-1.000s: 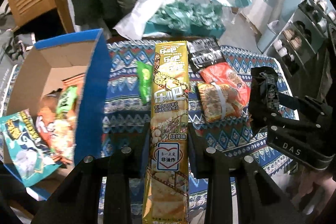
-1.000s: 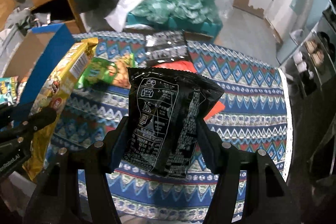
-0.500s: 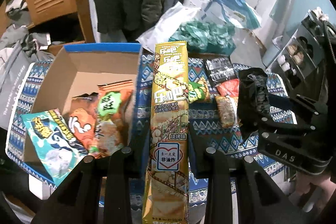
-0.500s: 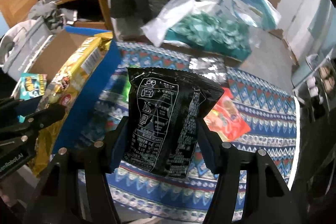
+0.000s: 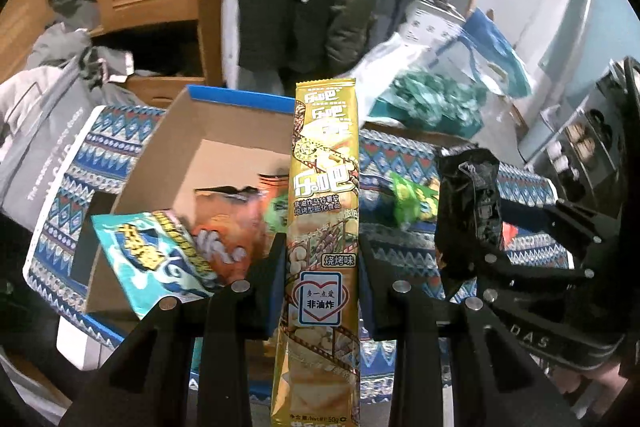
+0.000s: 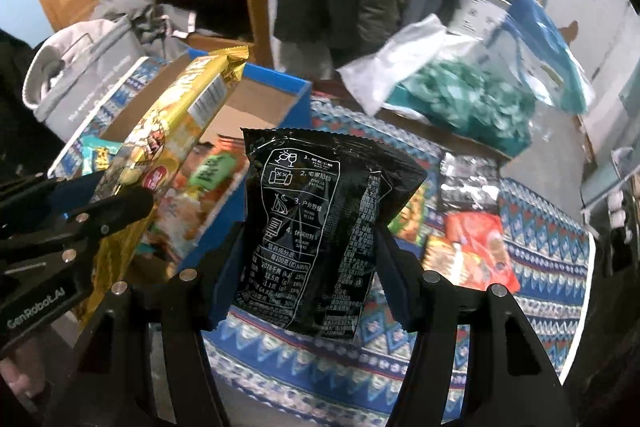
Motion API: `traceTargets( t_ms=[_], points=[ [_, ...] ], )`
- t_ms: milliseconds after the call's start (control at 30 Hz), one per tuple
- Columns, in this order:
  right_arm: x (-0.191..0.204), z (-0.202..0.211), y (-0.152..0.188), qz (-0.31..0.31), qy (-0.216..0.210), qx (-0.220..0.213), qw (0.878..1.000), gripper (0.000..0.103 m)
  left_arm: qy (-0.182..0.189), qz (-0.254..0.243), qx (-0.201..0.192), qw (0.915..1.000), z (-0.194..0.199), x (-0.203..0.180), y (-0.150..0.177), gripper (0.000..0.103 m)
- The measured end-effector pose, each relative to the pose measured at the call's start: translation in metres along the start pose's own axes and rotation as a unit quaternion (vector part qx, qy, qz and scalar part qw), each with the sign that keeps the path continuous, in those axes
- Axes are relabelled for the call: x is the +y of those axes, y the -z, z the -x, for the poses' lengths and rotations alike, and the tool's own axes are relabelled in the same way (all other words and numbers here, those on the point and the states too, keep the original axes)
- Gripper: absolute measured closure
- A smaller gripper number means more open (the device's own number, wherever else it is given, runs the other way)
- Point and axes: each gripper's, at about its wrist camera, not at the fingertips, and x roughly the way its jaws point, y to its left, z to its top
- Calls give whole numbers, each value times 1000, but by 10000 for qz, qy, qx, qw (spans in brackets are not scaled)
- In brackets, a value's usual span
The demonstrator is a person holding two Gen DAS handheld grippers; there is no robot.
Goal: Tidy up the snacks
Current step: 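Carry the black bag with the right tool while the left tool carries the wafer bar toward the box, then lower both snacks into the cardboard box and open both tools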
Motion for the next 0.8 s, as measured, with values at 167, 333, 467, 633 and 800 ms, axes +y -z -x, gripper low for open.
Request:
traceTargets(
  t_ms=[167, 333, 467, 633, 800],
  points=[
    [24, -9, -11, 133, -138, 57, 9998, 41, -196, 174, -62, 9996, 0, 27, -4, 71],
    [48, -20, -21, 282, -283, 114, 9991, 41, -302, 383, -89, 9988, -1, 52, -7, 71],
    [65, -30, -28, 405, -340, 173, 9985, 41, -429, 456, -131, 9980, -2, 68, -7, 71],
    [82, -43, -38, 516, -383, 225, 9977, 41, -450, 625, -71, 9970, -8, 87, -6, 71],
    [92, -55, -45, 555, -453, 282, 9970, 41, -465, 763, -21, 9960, -12, 98, -6, 71]
  ],
)
